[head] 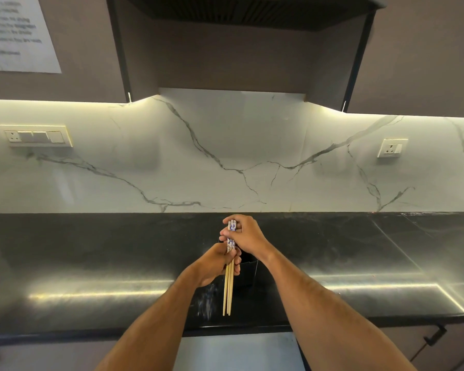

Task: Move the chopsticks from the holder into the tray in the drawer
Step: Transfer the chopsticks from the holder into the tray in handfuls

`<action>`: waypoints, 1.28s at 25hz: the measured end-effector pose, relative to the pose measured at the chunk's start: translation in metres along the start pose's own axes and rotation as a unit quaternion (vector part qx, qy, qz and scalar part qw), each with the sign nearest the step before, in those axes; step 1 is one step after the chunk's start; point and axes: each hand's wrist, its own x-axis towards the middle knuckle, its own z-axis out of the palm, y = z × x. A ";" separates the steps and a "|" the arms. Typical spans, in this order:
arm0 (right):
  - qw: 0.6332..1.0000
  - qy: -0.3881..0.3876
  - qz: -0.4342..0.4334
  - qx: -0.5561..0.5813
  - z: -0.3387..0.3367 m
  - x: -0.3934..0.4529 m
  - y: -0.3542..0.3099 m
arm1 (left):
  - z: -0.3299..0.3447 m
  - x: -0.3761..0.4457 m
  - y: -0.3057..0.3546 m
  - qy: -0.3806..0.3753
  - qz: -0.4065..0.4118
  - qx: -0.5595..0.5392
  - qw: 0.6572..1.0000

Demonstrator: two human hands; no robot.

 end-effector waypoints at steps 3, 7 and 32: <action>1.000 0.006 -0.019 0.000 0.005 -0.006 -0.001 | -0.006 -0.006 -0.004 -0.010 0.003 0.009 1.000; 1.000 0.005 -0.029 0.003 0.008 -0.011 -0.003 | -0.009 -0.012 -0.005 -0.019 0.004 0.012 1.000; 0.836 -0.170 -0.042 -0.520 0.057 -0.128 0.064 | 0.013 -0.071 -0.094 0.058 -0.036 0.605 0.793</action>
